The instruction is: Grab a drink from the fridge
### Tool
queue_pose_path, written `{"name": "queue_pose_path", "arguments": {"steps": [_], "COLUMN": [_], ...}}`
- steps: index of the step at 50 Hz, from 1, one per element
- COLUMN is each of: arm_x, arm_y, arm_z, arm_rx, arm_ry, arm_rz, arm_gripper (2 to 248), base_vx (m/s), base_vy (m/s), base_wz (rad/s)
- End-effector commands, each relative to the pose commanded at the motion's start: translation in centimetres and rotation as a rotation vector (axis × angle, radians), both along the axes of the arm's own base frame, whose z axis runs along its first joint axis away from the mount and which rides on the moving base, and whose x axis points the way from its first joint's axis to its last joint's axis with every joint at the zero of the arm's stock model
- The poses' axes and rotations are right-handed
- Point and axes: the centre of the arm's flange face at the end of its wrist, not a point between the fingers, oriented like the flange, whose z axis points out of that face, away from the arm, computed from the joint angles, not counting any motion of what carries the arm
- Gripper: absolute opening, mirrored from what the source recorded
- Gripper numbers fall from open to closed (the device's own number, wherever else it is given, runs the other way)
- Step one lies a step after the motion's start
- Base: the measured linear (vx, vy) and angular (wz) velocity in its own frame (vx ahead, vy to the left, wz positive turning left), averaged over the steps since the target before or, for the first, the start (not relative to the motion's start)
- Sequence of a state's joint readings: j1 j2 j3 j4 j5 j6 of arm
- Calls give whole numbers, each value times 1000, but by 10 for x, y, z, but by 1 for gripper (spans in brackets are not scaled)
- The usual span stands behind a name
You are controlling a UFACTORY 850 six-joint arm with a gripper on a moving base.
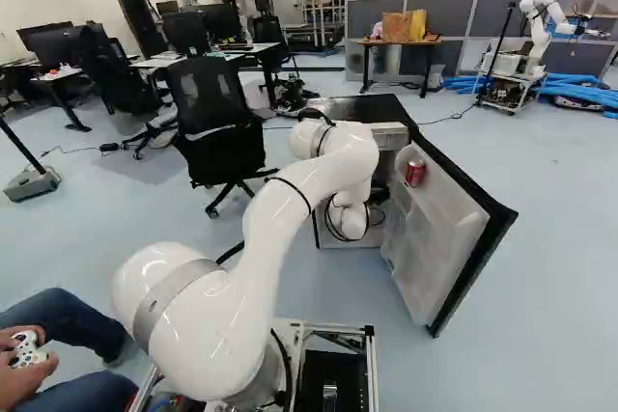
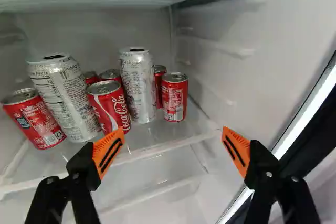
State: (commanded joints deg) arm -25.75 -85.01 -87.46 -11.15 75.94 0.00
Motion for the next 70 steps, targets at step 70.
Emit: {"name": "queue_pose_path", "arguments": {"steps": [70], "arm_x": [41], "arm_y": [-8], "arm_z": [-10], "arm_rx": [4], "arm_ry": [53], "arm_rz": [-39], "arm_gripper": [247], "base_vx": [0], "base_vy": [0], "base_wz": [0]}}
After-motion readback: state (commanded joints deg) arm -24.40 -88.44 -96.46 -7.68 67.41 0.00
